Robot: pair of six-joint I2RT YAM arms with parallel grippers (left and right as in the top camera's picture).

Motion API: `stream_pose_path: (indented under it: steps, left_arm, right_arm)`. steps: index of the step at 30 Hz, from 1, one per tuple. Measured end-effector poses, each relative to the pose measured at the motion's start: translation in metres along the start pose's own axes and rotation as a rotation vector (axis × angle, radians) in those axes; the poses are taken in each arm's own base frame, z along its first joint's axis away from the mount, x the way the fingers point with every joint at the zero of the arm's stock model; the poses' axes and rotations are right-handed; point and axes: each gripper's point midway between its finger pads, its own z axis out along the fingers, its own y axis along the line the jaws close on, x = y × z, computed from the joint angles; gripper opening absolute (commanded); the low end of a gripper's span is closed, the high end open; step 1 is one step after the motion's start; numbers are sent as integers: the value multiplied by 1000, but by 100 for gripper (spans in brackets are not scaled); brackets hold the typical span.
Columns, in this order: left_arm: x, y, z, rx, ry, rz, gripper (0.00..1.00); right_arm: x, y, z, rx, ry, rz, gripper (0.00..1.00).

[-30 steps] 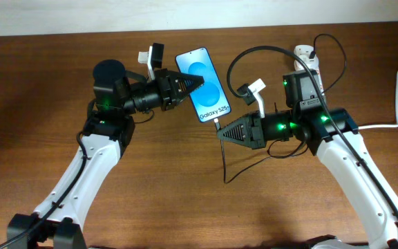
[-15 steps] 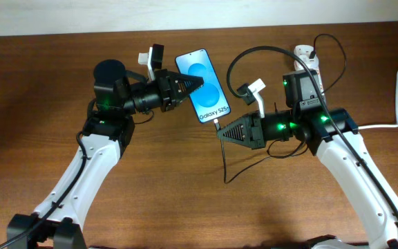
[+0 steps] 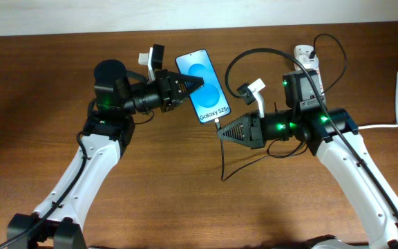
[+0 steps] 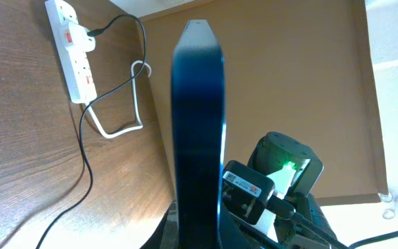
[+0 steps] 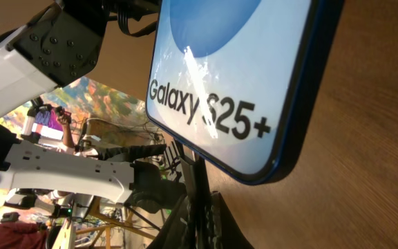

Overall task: Plug charger to phone and switch on socket
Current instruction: 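Push the plug into the phone's bottom port with the right gripper, then open the right gripper and pull it back from the plugged phone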

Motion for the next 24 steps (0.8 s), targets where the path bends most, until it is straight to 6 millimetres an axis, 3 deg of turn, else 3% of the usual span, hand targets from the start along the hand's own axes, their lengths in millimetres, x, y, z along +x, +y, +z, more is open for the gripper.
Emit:
stream_pose_path:
  steps: [24]
  left_arm:
    - [-4, -10, -2, 21, -1, 135, 0]
  right_arm:
    - [-20, 4, 1, -31, -62, -68, 5]
